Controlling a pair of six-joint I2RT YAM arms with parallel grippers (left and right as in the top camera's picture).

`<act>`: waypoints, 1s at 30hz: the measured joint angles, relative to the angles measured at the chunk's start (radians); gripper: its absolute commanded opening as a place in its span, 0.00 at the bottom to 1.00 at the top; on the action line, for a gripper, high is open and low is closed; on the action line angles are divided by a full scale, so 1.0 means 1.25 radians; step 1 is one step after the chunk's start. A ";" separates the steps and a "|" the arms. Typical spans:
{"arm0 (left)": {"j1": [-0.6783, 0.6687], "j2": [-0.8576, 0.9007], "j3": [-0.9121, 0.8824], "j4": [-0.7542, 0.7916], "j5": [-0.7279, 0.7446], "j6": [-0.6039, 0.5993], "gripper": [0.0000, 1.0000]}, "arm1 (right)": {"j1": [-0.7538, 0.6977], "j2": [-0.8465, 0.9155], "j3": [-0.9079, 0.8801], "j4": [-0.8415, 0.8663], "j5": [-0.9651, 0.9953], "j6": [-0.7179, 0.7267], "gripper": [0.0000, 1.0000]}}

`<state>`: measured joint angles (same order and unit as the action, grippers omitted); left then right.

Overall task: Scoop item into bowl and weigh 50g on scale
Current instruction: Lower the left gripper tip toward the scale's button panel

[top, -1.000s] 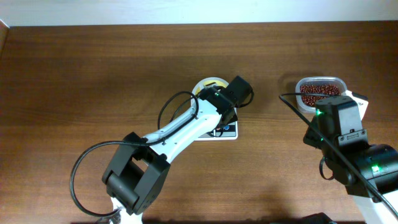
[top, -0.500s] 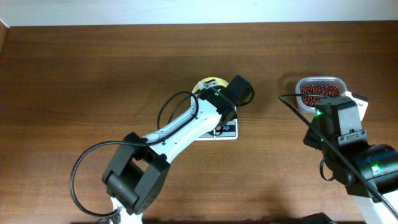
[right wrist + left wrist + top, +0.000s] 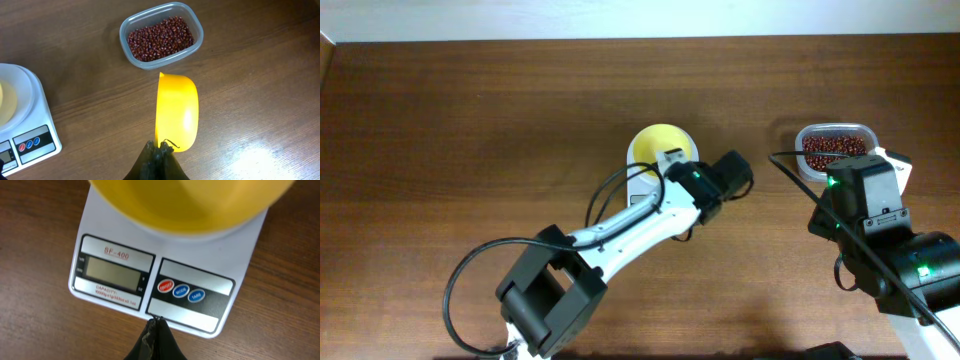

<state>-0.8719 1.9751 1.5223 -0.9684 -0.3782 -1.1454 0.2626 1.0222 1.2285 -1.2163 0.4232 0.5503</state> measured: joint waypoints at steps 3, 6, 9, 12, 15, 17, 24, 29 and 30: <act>-0.018 0.000 0.000 -0.013 -0.040 -0.059 0.00 | 0.000 0.000 0.000 0.000 0.000 0.000 0.04; -0.020 0.000 0.000 -0.013 -0.066 -0.119 0.00 | 0.000 0.000 0.000 -0.002 0.000 0.000 0.04; -0.020 0.000 0.000 -0.013 -0.073 -0.154 0.00 | 0.000 0.000 0.000 -0.008 0.000 -0.001 0.04; -0.020 0.000 -0.015 -0.013 -0.075 -0.198 0.00 | 0.000 0.000 0.000 -0.008 0.000 0.000 0.04; -0.020 0.000 -0.031 0.007 -0.075 -0.225 0.00 | 0.000 0.000 0.000 -0.008 0.000 -0.001 0.04; -0.020 0.000 -0.045 0.053 -0.075 -0.233 0.00 | 0.000 0.000 0.000 -0.008 0.000 0.000 0.04; -0.020 0.000 -0.083 0.119 -0.076 -0.237 0.00 | 0.000 0.000 0.000 -0.008 0.000 0.000 0.04; -0.020 0.028 -0.100 0.127 -0.078 -0.237 0.00 | 0.000 0.000 0.000 -0.008 0.000 -0.001 0.04; -0.020 0.039 -0.100 0.136 -0.078 -0.237 0.00 | 0.000 0.000 0.000 -0.008 0.000 -0.001 0.04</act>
<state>-0.8967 2.0235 1.3968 -0.7986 -0.4759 -1.4414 0.2626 1.0222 1.2285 -1.2266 0.4236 0.5495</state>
